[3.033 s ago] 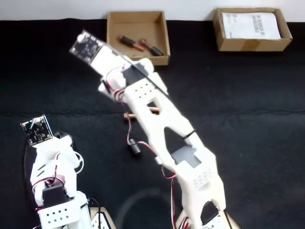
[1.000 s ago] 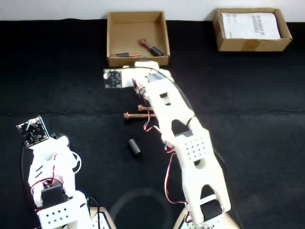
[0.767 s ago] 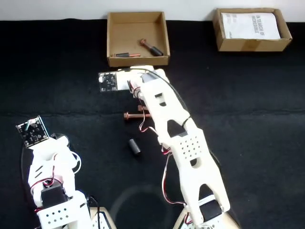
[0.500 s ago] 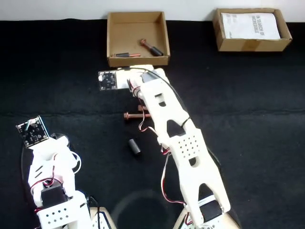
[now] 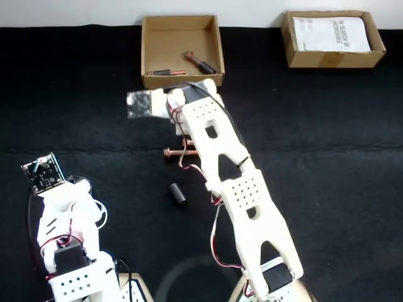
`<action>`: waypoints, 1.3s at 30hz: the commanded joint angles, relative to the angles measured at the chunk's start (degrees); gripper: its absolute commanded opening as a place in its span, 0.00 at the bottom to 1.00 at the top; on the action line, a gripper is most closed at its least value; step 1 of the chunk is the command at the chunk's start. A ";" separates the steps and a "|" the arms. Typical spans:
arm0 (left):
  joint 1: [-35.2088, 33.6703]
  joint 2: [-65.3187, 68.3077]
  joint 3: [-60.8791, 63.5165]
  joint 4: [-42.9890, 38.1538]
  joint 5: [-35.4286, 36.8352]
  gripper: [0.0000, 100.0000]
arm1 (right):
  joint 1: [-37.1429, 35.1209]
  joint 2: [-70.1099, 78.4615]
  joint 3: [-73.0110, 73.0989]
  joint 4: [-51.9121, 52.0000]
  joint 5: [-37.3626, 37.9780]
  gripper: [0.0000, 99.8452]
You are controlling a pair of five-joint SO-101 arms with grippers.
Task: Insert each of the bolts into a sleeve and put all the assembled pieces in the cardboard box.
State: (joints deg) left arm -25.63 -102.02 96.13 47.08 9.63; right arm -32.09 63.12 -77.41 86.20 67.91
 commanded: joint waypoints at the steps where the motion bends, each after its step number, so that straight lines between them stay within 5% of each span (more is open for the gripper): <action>1: -0.48 -2.07 0.92 -0.88 0.09 0.01 | -0.84 -6.90 -12.79 4.18 -3.16 0.01; 11: 2.42 -1.63 0.92 -0.79 0.26 0.01 | -3.21 -19.65 -23.87 14.55 -6.51 0.01; 22: 4.18 -1.63 0.92 5.45 0.35 0.01 | -6.64 -42.77 -21.14 14.99 -21.36 0.01; 32: 4.18 -1.63 0.92 11.08 0.18 0.01 | 4.62 -75.56 16.40 14.90 -37.63 0.01; 39: 4.09 -1.63 0.92 11.34 0.53 0.01 | 11.38 -97.98 45.58 14.73 -39.82 0.01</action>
State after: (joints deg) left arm -22.46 -102.02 96.13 58.15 9.63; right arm -23.56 -26.02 -42.33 100.53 28.70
